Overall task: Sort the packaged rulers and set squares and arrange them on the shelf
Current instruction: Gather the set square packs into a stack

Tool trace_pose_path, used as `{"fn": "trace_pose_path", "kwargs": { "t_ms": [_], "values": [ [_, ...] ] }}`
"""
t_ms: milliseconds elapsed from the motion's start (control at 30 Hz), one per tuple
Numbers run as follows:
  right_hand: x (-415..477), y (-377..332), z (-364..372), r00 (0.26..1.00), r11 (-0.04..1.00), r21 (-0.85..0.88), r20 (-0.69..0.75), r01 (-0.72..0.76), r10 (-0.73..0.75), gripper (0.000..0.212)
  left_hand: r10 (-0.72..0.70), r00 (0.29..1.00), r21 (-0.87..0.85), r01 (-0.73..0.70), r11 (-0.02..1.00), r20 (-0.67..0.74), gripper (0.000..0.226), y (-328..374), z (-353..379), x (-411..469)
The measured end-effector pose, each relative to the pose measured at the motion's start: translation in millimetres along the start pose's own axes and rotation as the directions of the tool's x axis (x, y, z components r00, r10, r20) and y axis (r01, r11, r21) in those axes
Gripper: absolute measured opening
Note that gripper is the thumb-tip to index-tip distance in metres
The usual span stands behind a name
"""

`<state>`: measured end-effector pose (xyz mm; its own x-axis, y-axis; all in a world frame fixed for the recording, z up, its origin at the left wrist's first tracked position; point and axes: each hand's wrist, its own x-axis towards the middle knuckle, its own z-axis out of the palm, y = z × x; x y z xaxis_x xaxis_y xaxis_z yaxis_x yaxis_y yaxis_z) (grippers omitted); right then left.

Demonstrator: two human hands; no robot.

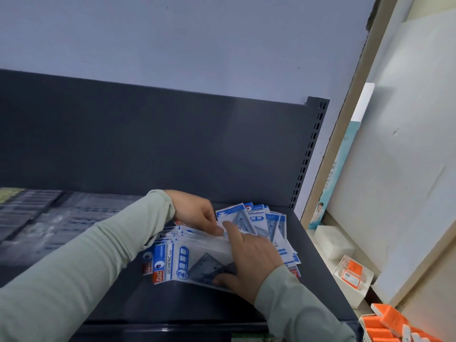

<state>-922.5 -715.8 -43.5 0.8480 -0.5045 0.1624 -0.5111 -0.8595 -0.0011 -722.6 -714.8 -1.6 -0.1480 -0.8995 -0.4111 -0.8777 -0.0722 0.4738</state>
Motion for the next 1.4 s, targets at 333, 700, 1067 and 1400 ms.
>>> {"fn": "trace_pose_path", "kwargs": {
  "t_ms": [333, 700, 1067, 1400],
  "values": [
    [-10, -4, -4, 0.995, 0.999, 0.031, 0.100, 0.023, -0.026, 0.052, -0.148, 0.975, 0.220, 0.183, 0.958, -0.167, 0.080, -28, 15, 51],
    [-11, -4, -4, 0.996, 0.997, 0.055, 0.066, 0.052, -0.056, 0.053, -0.137, 0.976, 0.345, 0.189, 0.919, -0.169, 0.079, -31, 18, 50],
    [-6, -4, 1, 0.999, 0.997, 0.063, -0.002, 0.045, -0.045, 0.061, 0.114, 0.951, 0.161, -0.070, 0.985, -0.286, 0.007, 2, 17, -6],
    [2, 4, 24, 0.900, 0.997, 0.071, -0.432, -0.028, 0.056, 0.081, 0.040, 0.967, 0.167, 0.002, 0.986, -0.251, 0.058, 7, 54, -47]
  ]
}}
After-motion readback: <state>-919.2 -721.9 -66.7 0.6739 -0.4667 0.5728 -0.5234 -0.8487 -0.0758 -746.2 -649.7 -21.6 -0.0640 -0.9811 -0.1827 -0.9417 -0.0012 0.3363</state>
